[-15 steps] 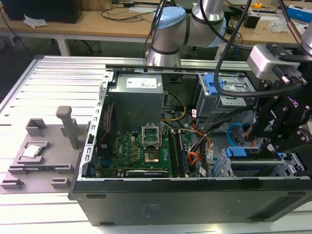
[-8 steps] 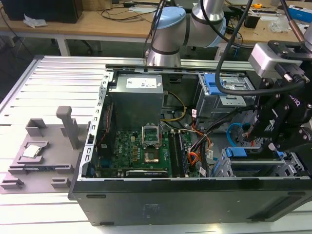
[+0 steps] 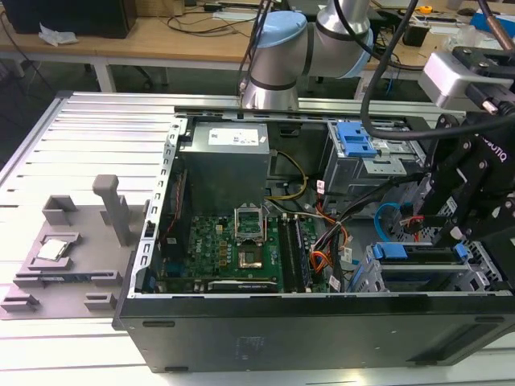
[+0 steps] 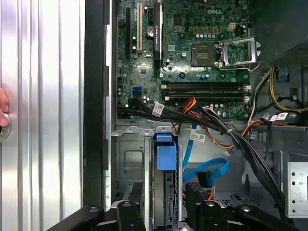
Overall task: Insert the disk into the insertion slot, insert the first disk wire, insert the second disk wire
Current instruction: 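Insert the first disk wire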
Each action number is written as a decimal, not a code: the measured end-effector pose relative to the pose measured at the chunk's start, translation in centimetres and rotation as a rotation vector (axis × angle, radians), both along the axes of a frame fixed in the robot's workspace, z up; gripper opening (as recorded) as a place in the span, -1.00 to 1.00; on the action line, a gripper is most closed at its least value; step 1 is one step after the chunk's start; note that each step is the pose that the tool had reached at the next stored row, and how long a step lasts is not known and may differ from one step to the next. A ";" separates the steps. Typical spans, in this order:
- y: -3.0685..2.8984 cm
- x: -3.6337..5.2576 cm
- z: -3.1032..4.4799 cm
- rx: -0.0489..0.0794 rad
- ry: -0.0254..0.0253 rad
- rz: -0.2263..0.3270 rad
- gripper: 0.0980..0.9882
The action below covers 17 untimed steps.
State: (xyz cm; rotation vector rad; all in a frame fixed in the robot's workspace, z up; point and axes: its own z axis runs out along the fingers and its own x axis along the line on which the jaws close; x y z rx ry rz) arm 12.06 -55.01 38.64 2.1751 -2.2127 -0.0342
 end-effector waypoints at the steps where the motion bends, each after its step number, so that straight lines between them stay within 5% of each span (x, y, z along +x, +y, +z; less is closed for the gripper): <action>1: 0.00 0.00 0.06 0.000 0.0000 0.000 -0.14; 11: 0.01 0.00 0.48 0.000 0.0000 0.000 -0.14; 17: 0.71 0.41 0.48 0.000 0.0000 0.000 -0.14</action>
